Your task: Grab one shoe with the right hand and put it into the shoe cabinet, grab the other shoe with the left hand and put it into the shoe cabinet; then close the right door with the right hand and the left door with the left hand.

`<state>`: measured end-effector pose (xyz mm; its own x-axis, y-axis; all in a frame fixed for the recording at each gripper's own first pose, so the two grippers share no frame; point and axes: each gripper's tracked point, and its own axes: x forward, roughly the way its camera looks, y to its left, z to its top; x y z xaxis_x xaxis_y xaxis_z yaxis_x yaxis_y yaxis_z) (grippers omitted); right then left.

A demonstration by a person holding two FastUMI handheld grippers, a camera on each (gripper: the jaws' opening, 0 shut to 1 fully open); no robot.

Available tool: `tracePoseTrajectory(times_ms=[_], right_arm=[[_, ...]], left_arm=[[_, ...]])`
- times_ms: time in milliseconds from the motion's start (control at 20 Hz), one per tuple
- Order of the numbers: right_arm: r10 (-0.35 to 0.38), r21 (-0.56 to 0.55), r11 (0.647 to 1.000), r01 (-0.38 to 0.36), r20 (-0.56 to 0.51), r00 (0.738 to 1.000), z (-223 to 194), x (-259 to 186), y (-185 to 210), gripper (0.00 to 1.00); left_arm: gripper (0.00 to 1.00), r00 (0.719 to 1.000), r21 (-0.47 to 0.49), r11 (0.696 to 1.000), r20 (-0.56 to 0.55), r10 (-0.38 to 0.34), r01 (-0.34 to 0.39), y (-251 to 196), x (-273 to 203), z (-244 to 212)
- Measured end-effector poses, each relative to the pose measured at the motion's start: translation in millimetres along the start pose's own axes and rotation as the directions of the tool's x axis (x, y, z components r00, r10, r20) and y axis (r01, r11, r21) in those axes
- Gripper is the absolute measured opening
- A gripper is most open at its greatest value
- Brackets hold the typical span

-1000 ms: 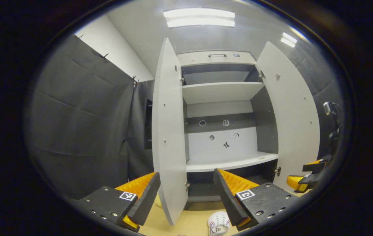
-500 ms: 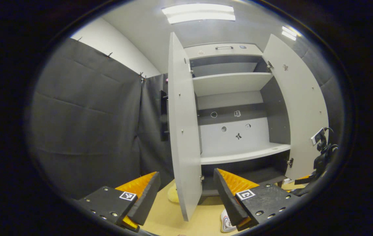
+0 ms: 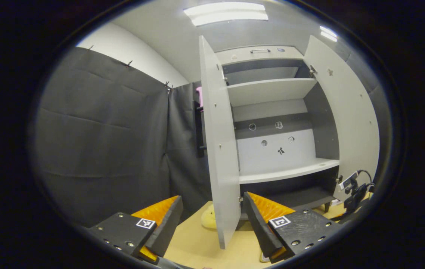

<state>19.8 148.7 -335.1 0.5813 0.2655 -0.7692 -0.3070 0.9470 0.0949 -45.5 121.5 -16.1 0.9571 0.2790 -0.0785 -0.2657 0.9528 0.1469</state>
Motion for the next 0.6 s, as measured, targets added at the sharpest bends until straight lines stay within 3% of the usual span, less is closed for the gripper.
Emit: tracePoseTrajectory(times_ms=[100, 150, 200, 400, 500, 550, 600], right_arm=[[0.025, 0.022, 0.999, -0.024, -0.048, 0.999, -11, 9, 5, 0.97], [0.031, 0.028, 0.999, -0.030, -0.068, 0.997, -15, 14, 6, 0.87], [0.031, 0.026, 0.999, -0.029, -0.093, 0.995, -19, 18, 5, 0.86], [-0.004, 0.029, 1.000, 0.009, -0.175, 0.985, -36, 37, 0, 0.80], [0.000, 0.028, 1.000, 0.006, -0.199, 0.980, -40, 39, 1, 0.58], [-0.014, 0.013, 1.000, 0.017, -0.207, 0.978, -41, 41, -1, 0.53], [-0.025, -0.003, 1.000, 0.025, -0.216, 0.976, -41, 43, -1, 0.59]], left_arm=[[0.94, 1.000, 0.010, 1.000, 0.002, 0.013, -0.013, 3, -5, 0], [0.94, 1.000, 0.014, 1.000, 0.002, 0.022, -0.022, 6, -6, 1], [0.94, 1.000, 0.016, 0.999, 0.001, 0.030, -0.030, 8, -8, 0], [0.94, 0.999, 0.026, 0.998, -0.008, 0.049, -0.048, 11, -10, -1], [0.94, 0.998, 0.036, 0.998, -0.009, 0.059, -0.059, 13, -11, -2], [0.94, 0.998, 0.038, 0.997, -0.006, 0.068, -0.068, 15, -11, -1], [0.94, 0.997, 0.037, 0.996, -0.001, 0.081, -0.081, 17, -11, 0]])
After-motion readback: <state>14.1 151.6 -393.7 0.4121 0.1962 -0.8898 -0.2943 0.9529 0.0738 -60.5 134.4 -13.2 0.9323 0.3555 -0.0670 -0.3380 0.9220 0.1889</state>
